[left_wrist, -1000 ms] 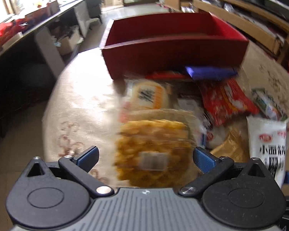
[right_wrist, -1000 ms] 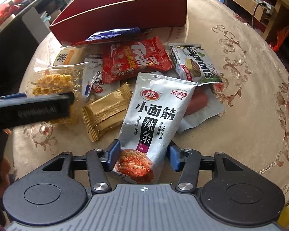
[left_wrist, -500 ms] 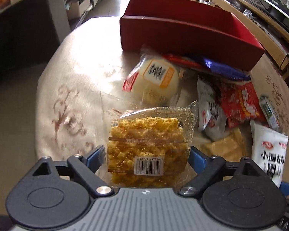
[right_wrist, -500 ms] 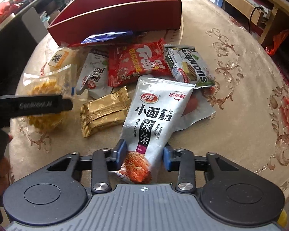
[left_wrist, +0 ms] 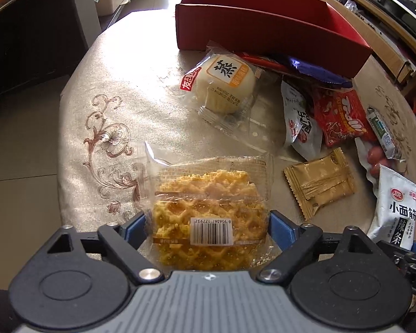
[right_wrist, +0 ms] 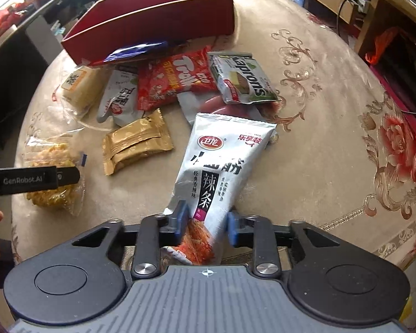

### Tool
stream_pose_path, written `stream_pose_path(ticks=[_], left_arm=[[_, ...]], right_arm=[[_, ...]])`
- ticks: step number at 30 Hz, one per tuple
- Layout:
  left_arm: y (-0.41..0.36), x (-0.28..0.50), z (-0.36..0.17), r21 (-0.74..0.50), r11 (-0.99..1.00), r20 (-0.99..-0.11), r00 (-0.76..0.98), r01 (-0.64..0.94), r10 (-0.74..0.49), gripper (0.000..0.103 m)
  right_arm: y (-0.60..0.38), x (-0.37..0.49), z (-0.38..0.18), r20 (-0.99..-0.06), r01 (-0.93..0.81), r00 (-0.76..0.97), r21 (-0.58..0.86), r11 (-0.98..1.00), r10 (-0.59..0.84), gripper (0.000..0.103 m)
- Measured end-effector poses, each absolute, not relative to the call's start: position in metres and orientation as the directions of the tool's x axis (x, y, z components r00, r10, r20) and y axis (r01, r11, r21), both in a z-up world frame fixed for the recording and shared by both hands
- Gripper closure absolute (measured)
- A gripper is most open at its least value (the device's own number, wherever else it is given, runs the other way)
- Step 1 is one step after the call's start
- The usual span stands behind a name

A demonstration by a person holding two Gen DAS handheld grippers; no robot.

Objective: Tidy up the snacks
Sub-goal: 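Grasp the waffle bag with the left tool while the right tool grasps the white spicy-strip bag, then lift both bags and carry them over the red box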

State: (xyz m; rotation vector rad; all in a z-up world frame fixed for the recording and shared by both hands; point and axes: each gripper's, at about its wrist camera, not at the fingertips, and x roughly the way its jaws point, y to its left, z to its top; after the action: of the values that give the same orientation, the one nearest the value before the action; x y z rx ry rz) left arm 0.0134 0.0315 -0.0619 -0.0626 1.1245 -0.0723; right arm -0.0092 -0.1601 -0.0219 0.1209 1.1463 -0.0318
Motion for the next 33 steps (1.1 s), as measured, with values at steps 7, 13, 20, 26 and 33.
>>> stream_pose_path(ticks=[7,13,20,26,33], left_arm=[[0.029,0.014,-0.067,-0.046,0.999,-0.894,0.446,0.019,-0.050,0.002],[0.026,0.010,-0.072,-0.015,0.999,-0.882,0.470,0.045,-0.034,0.001],[0.031,0.010,-0.068,-0.025,0.999,-0.892,0.451,0.030,-0.036,0.007],[0.038,0.007,-0.060,-0.053,0.999,-0.890,0.454,-0.006,-0.045,0.025],[0.039,0.001,-0.051,-0.097,0.995,-0.888,0.452,-0.022,-0.077,0.030]], right_arm=[[-0.147,0.005,-0.025,-0.895,0.141,0.446,0.098,0.985,0.025,0.025],[-0.147,0.002,-0.031,-0.896,0.124,0.445,0.045,0.991,-0.015,0.046],[-0.151,-0.009,-0.026,-0.896,0.091,0.443,0.083,0.992,0.034,0.059],[-0.148,-0.012,-0.016,-0.878,0.069,0.475,0.106,0.992,0.061,0.059],[-0.146,-0.014,-0.009,-0.858,0.043,0.505,0.127,0.991,0.088,0.059]])
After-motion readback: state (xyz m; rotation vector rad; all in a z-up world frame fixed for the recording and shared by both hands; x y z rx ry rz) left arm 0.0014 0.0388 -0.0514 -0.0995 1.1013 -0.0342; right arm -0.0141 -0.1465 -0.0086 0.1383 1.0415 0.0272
